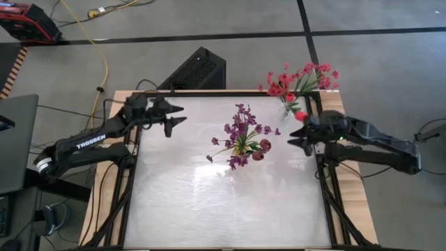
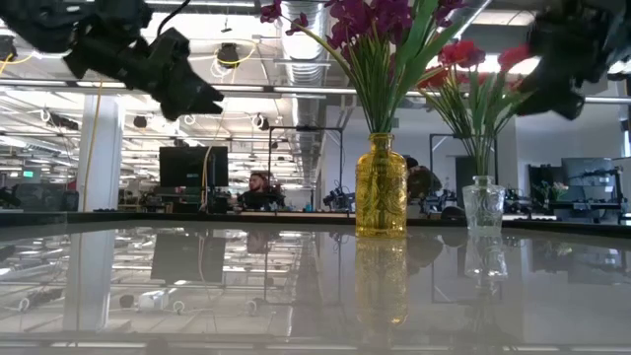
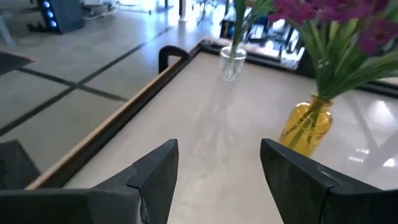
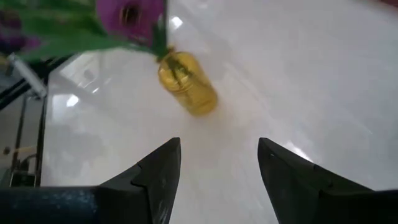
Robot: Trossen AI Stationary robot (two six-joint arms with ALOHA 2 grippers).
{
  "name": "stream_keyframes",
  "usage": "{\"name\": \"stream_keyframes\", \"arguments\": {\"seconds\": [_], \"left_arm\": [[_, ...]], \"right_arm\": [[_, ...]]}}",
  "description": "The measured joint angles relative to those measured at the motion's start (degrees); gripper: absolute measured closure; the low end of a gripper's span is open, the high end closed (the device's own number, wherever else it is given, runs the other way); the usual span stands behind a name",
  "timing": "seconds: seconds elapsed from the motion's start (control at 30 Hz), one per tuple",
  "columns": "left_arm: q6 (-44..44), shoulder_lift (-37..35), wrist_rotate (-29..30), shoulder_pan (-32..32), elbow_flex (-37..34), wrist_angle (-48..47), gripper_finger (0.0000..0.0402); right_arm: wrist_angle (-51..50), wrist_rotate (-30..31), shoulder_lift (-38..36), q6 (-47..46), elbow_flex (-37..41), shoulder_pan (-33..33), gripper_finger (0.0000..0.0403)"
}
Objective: Sort flowers into vase by color
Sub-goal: Return to Home Position
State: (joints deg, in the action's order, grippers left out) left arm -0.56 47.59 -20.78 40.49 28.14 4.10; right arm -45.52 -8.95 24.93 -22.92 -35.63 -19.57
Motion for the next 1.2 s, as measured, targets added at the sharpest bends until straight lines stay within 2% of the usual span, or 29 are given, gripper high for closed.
{"name": "stream_keyframes", "arguments": {"seconds": [0.23, 0.43, 0.6, 0.8, 0.93, 1.07, 1.2], "left_arm": [[3.9, -6.6, -0.9, 0.0, -10.6, 7.7, 0.0184], [4.4, -9.8, 0.6, 0.0, -14.0, 7.0, 0.0184], [4.4, -10.6, 0.6, 0.0, -14.5, 7.0, 0.0184], [4.8, -10.6, 0.6, 0.0, -14.5, 7.0, 0.0184], [4.9, -10.6, 0.4, 0.0, -14.5, 7.0, 0.0184], [4.8, -10.7, 0.2, 0.0, -14.5, 6.9, 0.0184], [4.8, -11.7, -0.3, 0.0, -14.9, 7.4, 0.0184]], "right_arm": [[21.2, 0.0, -1.0, 0.7, 12.9, 6.8, 0.0163], [25.9, 2.7, -1.0, 0.9, 16.9, 9.5, 0.0163], [28.2, 3.3, -1.0, 1.9, 15.6, 9.9, 0.0163], [23.8, 3.1, -1.0, 8.0, 4.7, 9.2, 0.0163], [19.5, 2.2, -1.1, 8.2, -0.5, 9.2, 0.0163], [19.8, 0.0, -1.0, 8.0, 1.0, 12.3, 0.0163], [25.9, 2.1, -1.1, 4.8, 8.3, 18.3, 0.0167]]}}
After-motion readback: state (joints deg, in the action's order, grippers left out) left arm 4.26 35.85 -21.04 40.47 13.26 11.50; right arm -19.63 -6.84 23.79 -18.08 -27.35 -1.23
